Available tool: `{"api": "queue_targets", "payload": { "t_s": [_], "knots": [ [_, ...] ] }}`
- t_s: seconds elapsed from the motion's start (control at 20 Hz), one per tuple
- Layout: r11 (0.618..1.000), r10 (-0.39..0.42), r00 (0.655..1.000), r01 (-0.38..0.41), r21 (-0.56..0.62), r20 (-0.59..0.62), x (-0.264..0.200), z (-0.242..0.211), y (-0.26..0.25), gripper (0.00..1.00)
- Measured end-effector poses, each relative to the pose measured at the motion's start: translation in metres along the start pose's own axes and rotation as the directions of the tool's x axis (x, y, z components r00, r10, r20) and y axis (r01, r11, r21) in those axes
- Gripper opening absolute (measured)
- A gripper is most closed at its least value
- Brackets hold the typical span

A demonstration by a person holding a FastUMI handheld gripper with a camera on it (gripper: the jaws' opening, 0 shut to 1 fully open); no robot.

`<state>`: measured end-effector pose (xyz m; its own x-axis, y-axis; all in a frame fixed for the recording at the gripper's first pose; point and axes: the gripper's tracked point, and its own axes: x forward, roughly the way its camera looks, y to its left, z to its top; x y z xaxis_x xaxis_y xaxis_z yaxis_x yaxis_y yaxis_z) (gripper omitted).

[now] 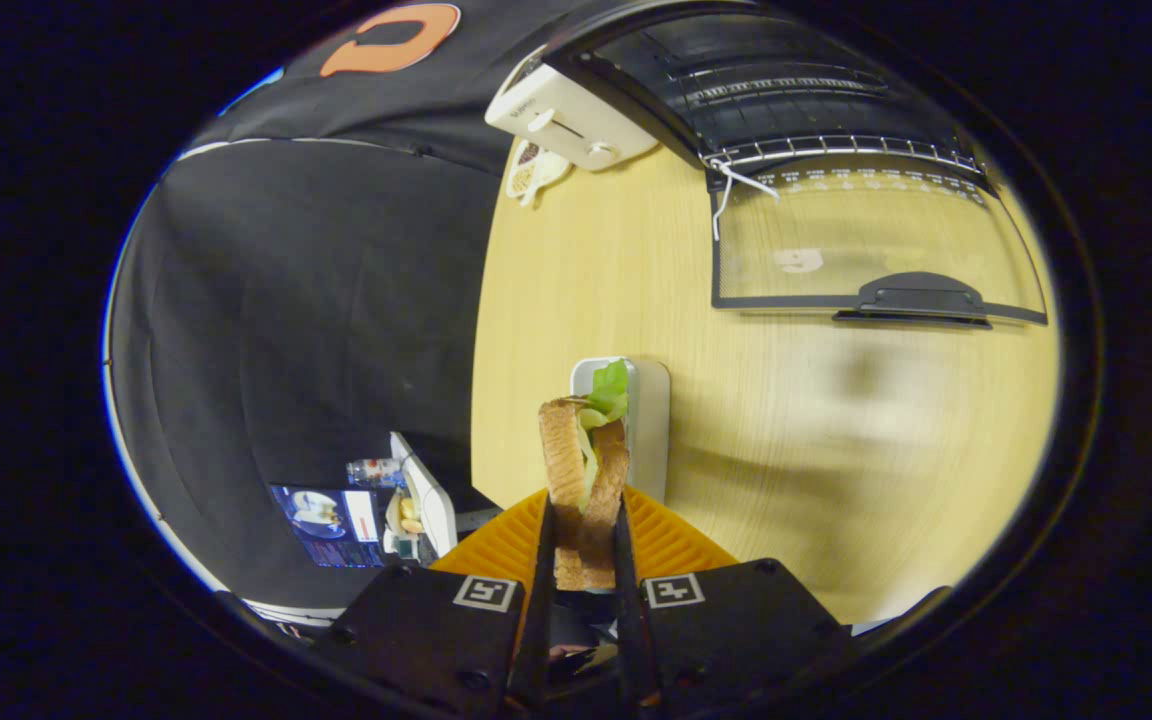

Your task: Open the toaster oven, put the food inside, and close the toaster oven door.

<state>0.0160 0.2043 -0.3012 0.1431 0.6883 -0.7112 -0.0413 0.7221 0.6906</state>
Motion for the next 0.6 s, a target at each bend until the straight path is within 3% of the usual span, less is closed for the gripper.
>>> {"api": "queue_targets", "payload": {
  "t_s": [0.3,0.45,0.6],
  "knots": [
    [0.996,0.069,0.970,-0.079,0.036,0.233,-0.085,0.031,0.012,0.33],
    [0.988,0.037,0.912,-0.094,0.121,0.409,-0.128,0.058,-0.014,0.33],
    [0.964,0.015,0.818,-0.164,0.207,0.575,-0.147,0.092,-0.043,0.33]
  ]
}}
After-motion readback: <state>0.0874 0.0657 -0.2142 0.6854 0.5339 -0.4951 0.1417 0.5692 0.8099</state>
